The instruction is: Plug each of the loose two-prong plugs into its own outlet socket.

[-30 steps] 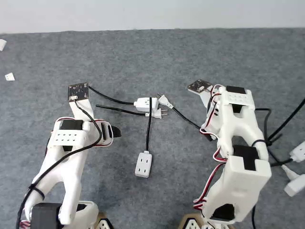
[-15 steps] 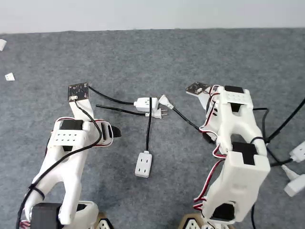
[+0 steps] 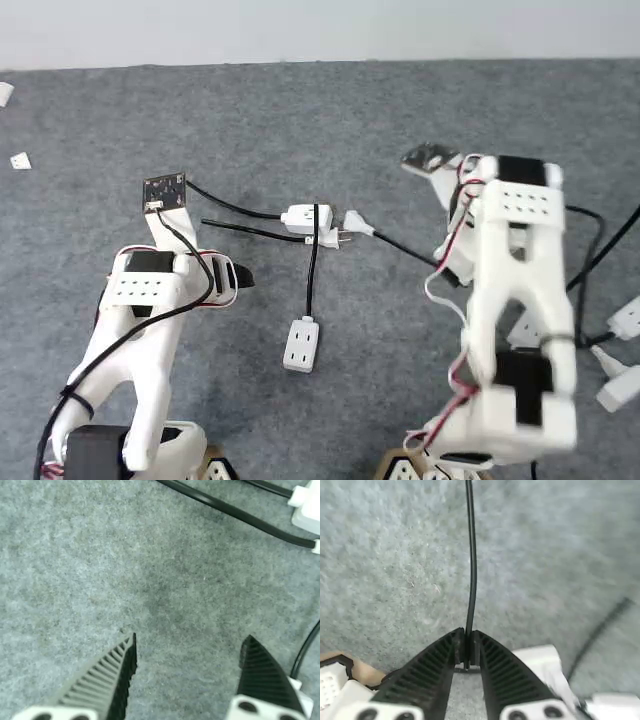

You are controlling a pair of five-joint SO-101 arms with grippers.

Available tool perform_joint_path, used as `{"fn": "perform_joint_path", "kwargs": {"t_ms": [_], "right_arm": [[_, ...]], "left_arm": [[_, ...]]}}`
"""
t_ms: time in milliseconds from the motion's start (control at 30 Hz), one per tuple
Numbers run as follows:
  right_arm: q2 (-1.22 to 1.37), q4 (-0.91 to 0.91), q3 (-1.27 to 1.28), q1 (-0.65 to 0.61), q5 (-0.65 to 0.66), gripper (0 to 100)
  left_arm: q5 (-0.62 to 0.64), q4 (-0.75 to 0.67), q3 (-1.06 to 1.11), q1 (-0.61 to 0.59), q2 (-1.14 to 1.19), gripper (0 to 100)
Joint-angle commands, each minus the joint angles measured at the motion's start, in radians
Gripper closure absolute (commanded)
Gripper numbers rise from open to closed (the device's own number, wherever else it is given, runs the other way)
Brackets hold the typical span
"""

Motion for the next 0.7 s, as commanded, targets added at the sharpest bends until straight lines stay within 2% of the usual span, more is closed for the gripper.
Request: {"fn": "perform_joint_path", "kwargs": {"t_ms": [0,167,333,467,667], "right_arm": [[-0.248,0.071,-0.054,-0.013,-0.051,99.1],[-0.421,0.127,-0.052,-0.010,-0.120,99.1],[-0.463,0.124,-0.063,-0.012,-0.150,99.1],[-0.386,0.071,-0.094,-0.019,-0.218,99.1],[-0.186,-0.068,-0.164,-0.125,-0.359,99.1]], "left_arm": [[-0.008,-0.029,-0.030,0.006,0.000,69],[-0.008,-0.029,-0.030,0.005,-0.005,69],[-0.008,-0.029,-0.030,0.005,-0.006,69],[-0.008,-0.029,-0.030,0.005,-0.006,69],[-0.008,-0.029,-0.031,0.003,-0.006,69]]}}
